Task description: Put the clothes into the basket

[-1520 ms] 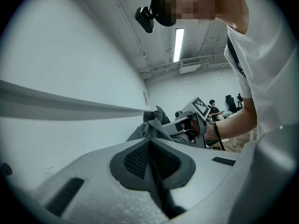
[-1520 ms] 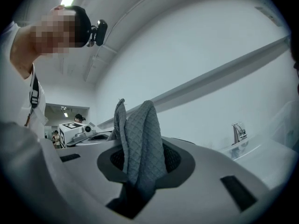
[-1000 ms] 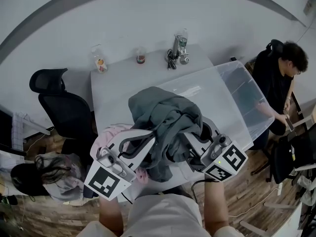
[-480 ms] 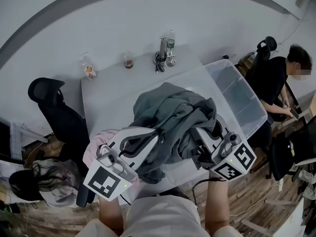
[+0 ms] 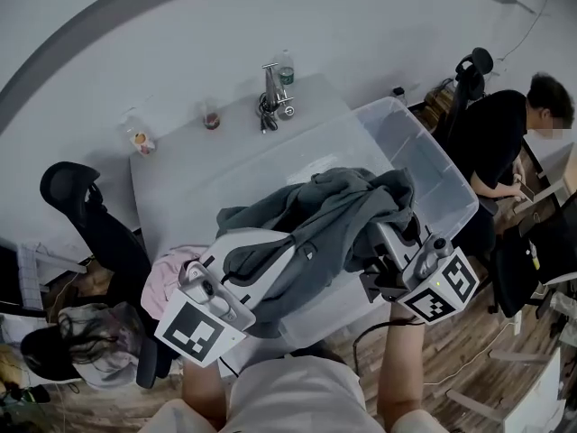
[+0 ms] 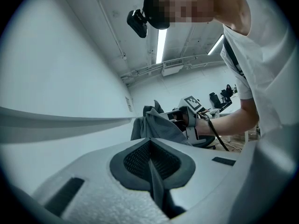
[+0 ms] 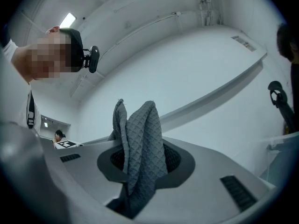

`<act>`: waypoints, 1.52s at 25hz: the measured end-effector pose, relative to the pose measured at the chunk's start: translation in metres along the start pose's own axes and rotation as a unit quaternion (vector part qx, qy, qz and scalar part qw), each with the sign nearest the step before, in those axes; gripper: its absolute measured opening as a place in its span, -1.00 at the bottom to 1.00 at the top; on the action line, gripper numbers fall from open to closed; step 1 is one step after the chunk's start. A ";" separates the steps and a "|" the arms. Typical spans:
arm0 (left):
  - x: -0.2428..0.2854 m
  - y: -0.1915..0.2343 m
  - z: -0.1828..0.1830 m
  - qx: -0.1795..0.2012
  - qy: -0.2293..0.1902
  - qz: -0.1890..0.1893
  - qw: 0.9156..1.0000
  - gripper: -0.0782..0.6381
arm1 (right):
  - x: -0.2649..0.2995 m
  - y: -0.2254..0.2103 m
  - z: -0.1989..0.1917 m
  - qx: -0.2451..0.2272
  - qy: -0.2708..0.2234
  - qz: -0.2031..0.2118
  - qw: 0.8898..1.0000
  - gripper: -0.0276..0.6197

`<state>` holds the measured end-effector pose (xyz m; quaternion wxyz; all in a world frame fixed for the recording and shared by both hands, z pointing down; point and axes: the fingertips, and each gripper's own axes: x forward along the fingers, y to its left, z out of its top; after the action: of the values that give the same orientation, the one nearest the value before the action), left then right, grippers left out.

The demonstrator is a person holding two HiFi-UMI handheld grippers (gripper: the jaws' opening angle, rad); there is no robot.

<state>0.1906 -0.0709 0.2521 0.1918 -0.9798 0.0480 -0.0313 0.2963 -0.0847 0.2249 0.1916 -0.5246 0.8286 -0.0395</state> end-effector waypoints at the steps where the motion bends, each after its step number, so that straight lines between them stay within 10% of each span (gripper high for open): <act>1: 0.006 -0.001 -0.001 -0.002 0.001 -0.004 1.000 -0.77 | -0.003 -0.007 -0.001 0.000 0.004 -0.005 1.000 -0.64; 19: 0.081 -0.023 -0.046 -0.044 0.014 -0.059 0.997 -0.77 | -0.045 -0.088 -0.061 -0.017 0.121 -0.078 0.989 -0.62; 38: 0.099 -0.033 -0.101 -0.098 0.056 -0.078 0.991 -0.77 | -0.060 -0.122 -0.174 -0.102 0.381 -0.077 0.916 -0.62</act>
<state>0.2836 -0.0886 0.3627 0.0889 -0.9913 -0.0148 -0.0957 0.3600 -0.1099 0.4346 -0.1966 -0.5489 0.7953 -0.1658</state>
